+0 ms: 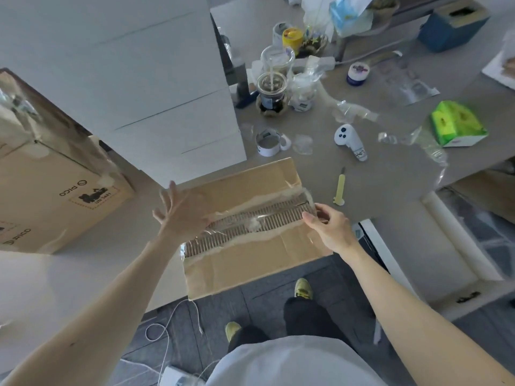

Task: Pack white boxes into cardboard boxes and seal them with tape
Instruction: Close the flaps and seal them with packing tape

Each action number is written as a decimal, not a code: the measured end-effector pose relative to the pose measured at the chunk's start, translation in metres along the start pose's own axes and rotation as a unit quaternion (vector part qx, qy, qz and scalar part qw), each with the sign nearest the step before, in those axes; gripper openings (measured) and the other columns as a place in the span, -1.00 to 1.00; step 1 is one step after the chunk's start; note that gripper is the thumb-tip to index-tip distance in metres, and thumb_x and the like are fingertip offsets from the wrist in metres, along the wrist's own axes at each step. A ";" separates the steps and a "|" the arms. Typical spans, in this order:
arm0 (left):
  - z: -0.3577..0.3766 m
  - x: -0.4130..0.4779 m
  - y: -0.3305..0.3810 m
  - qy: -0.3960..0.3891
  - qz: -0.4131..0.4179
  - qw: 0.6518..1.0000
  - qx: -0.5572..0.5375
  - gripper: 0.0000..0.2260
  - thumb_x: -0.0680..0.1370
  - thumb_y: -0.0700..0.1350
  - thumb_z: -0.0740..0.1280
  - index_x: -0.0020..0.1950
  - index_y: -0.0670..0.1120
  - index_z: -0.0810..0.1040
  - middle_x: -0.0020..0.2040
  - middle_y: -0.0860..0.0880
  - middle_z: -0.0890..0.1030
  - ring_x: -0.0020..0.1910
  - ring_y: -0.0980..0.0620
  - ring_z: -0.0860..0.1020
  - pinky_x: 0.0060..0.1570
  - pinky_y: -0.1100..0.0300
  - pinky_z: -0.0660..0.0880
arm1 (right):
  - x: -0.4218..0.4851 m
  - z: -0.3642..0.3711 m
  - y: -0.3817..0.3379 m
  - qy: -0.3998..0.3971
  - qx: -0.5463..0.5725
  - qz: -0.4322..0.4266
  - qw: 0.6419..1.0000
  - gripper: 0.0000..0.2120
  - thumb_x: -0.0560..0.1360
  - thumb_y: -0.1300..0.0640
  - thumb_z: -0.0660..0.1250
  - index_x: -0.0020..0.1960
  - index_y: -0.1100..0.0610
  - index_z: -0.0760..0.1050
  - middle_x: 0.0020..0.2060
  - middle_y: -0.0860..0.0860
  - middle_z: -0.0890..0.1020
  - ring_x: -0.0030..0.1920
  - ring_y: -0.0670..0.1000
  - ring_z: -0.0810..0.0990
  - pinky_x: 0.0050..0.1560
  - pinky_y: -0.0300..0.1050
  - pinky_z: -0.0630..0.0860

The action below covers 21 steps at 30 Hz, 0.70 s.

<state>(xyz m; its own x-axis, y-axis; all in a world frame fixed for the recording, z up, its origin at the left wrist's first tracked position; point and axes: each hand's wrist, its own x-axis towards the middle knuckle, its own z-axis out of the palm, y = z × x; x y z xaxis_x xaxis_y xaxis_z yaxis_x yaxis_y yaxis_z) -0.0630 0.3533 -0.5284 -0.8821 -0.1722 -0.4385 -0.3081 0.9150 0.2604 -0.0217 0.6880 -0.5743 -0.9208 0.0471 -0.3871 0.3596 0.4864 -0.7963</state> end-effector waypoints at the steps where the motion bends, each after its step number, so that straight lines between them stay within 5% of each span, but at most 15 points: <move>1: 0.004 -0.003 0.014 0.010 0.028 0.999 0.015 -0.40 0.43 -0.05 0.47 0.36 0.35 0.33 0.62 -0.06 -0.16 0.59 -0.11 -0.23 0.44 -0.23 -0.27 | 0.004 -0.004 0.004 -0.005 0.012 -0.003 1.000 -0.58 0.49 -0.21 0.33 0.22 0.03 0.56 0.01 -0.09 0.65 0.02 -0.08 0.60 0.06 -0.14 0.52; 5: 0.032 -0.021 0.071 -0.002 0.190 0.981 -0.046 -0.55 0.54 -0.14 0.32 0.37 0.26 0.44 0.62 0.06 0.02 0.61 0.02 -0.10 0.50 -0.07 -0.22 | 0.018 -0.022 0.036 0.082 0.024 0.023 0.996 -0.70 0.57 -0.12 0.29 0.12 0.07 0.59 -0.05 -0.06 0.64 -0.01 -0.07 0.59 0.00 -0.14 0.50; 8: 0.062 -0.025 0.092 -0.008 0.165 0.986 -0.012 -0.54 0.61 0.16 0.18 0.52 0.28 0.23 0.62 0.12 -0.09 0.60 -0.02 -0.23 0.45 -0.19 -0.37 | 0.032 -0.045 0.079 0.162 -0.012 0.123 0.979 -0.65 0.56 -0.06 0.30 0.24 0.13 0.49 0.14 0.11 0.55 0.10 0.10 0.53 0.08 -0.01 0.47; 12: 0.083 -0.029 0.094 0.060 0.148 0.982 0.097 -0.43 0.58 0.39 -0.11 0.57 0.33 -0.11 0.61 0.16 -0.23 0.59 -0.03 -0.29 0.49 -0.24 -0.34 | 0.043 -0.064 0.114 0.079 0.005 0.226 0.971 -0.38 0.52 -0.08 0.37 0.46 0.09 0.20 0.32 0.11 0.42 0.25 0.15 0.44 0.16 0.07 0.41; 16: 0.086 -0.028 0.096 0.090 0.139 0.981 0.101 -0.43 0.58 0.40 -0.12 0.58 0.31 -0.08 0.62 0.16 -0.18 0.60 -0.02 -0.24 0.51 -0.24 -0.29 | 0.055 -0.062 0.117 0.044 0.067 0.198 0.977 -0.34 0.49 -0.02 0.44 0.43 0.04 0.15 0.12 0.06 0.50 0.05 0.04 0.49 0.01 -0.07 0.40; 21: 0.091 -0.028 0.095 0.107 0.139 0.980 0.096 -0.43 0.59 0.38 -0.10 0.58 0.28 -0.03 0.63 0.14 -0.12 0.60 0.00 -0.20 0.52 -0.25 -0.24 | 0.060 -0.060 0.132 0.046 0.048 0.186 0.980 -0.31 0.41 -0.07 0.51 0.34 -0.08 0.13 0.07 0.08 0.56 -0.08 0.05 0.56 -0.04 0.05 0.55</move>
<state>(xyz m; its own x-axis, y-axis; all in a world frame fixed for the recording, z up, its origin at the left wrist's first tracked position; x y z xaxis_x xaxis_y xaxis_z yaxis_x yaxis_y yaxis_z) -0.0354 0.4781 -0.5693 -0.9831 0.0401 -0.1784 0.0094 0.9855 0.1697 -0.0389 0.8072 -0.6743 -0.7314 0.2864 -0.6189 0.6816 0.3366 -0.6497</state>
